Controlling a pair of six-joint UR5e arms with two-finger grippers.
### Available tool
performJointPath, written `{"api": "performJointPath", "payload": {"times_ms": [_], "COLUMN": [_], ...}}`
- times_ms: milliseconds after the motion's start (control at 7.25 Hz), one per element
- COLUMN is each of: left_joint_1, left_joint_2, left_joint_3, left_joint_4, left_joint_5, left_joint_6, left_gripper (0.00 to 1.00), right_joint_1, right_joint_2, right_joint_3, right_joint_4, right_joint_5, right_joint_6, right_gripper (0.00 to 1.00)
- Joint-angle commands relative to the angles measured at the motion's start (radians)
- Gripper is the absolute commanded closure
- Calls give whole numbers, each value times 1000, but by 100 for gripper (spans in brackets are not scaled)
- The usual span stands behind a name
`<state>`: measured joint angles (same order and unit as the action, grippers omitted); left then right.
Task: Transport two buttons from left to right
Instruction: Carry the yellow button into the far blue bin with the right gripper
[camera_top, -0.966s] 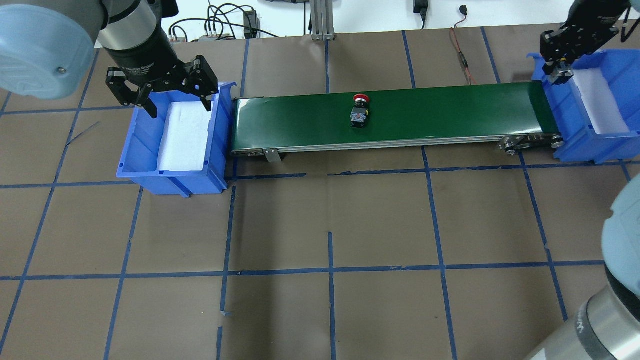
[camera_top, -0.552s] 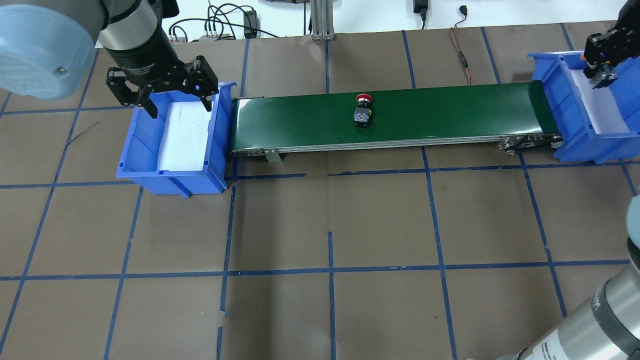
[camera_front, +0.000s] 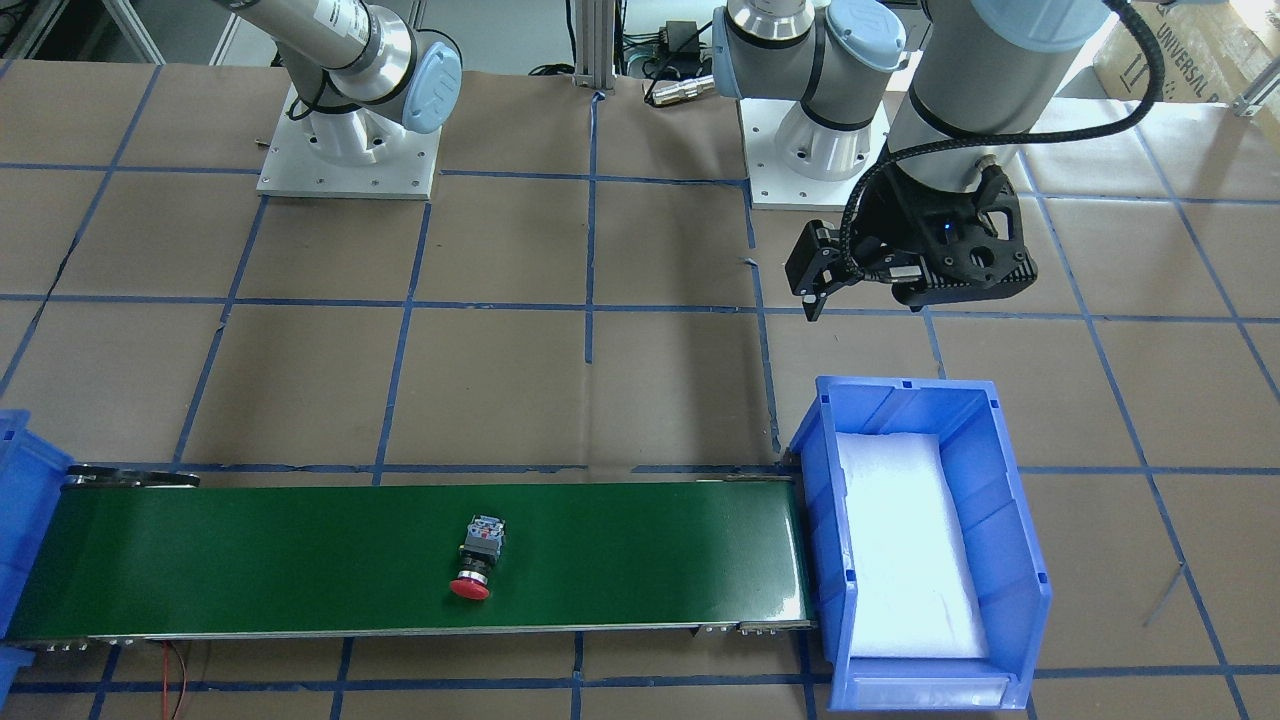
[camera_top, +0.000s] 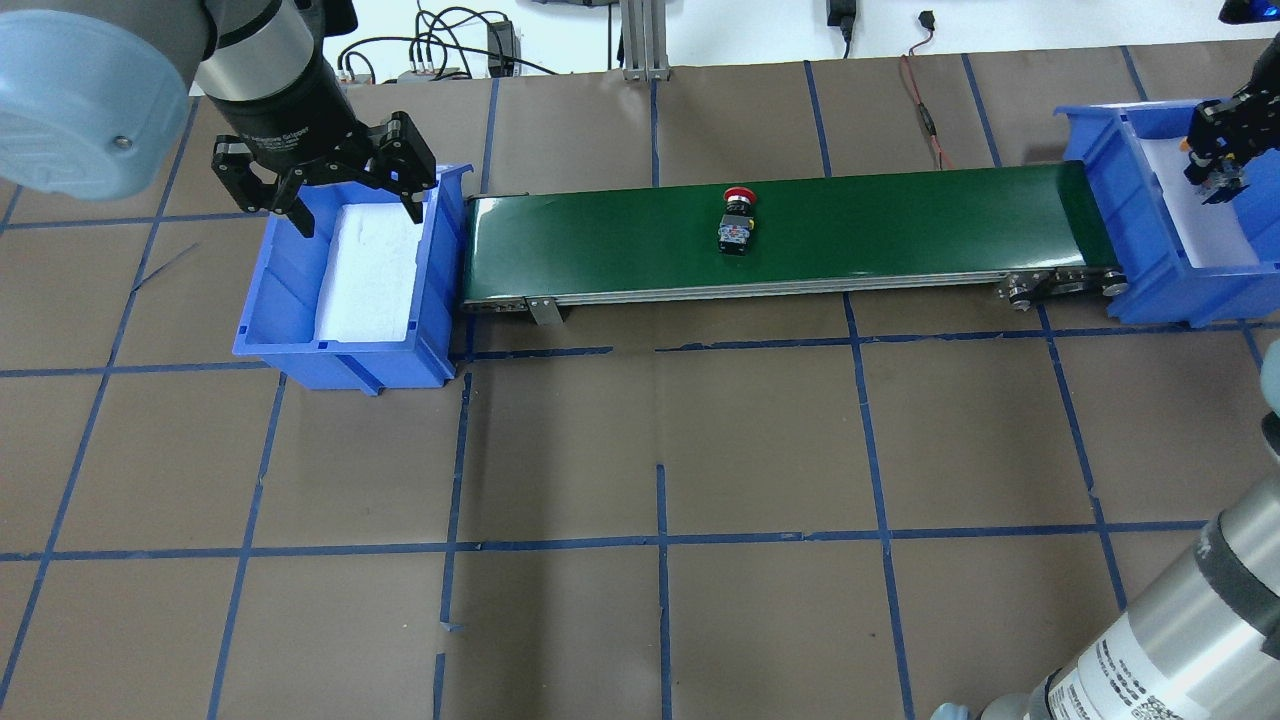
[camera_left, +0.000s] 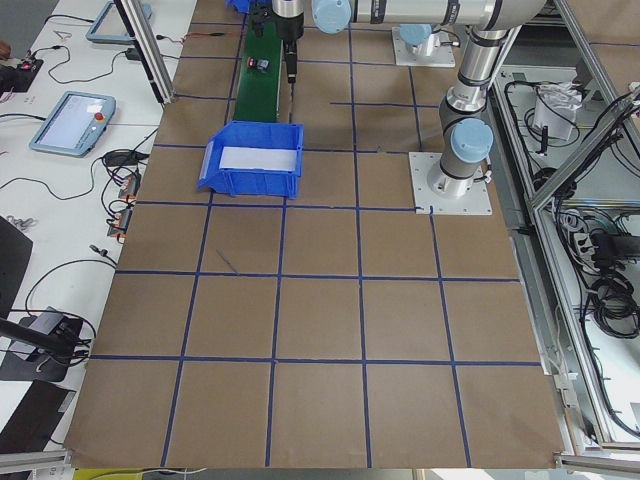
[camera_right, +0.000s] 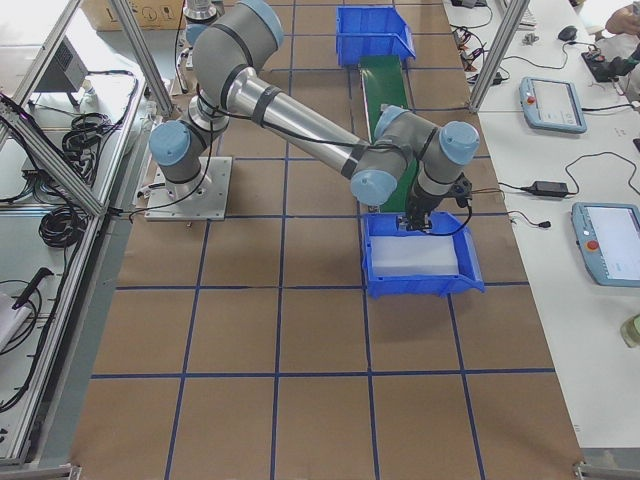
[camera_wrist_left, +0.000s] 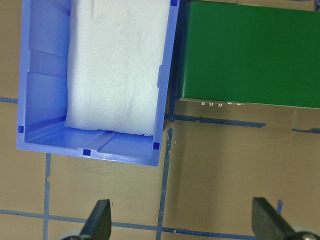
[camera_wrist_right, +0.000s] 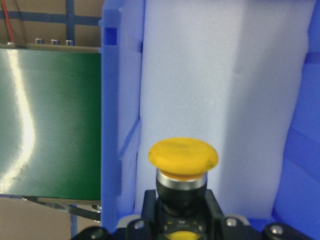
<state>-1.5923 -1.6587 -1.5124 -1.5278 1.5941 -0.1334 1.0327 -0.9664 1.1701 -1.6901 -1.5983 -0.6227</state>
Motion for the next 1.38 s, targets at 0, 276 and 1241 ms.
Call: {"api": "performJointPath", "payload": {"times_ms": [0, 276, 1241], "left_joint_1": [0, -3, -3], "left_joint_2": [0, 2, 5], "left_joint_3": [0, 0, -2], "left_joint_4": [-2, -2, -5], "left_joint_5": [1, 1, 1], "left_joint_6": [0, -2, -2], "left_gripper": [0, 0, 0], "right_joint_1": [-33, -33, 30], "right_joint_2": [58, 90, 49], "right_joint_3": [-21, -21, -113], "right_joint_4": [1, 0, 141], "right_joint_5": [-2, 0, -16], "right_joint_6": [-12, -3, 21], "right_gripper": [88, 70, 5]}}
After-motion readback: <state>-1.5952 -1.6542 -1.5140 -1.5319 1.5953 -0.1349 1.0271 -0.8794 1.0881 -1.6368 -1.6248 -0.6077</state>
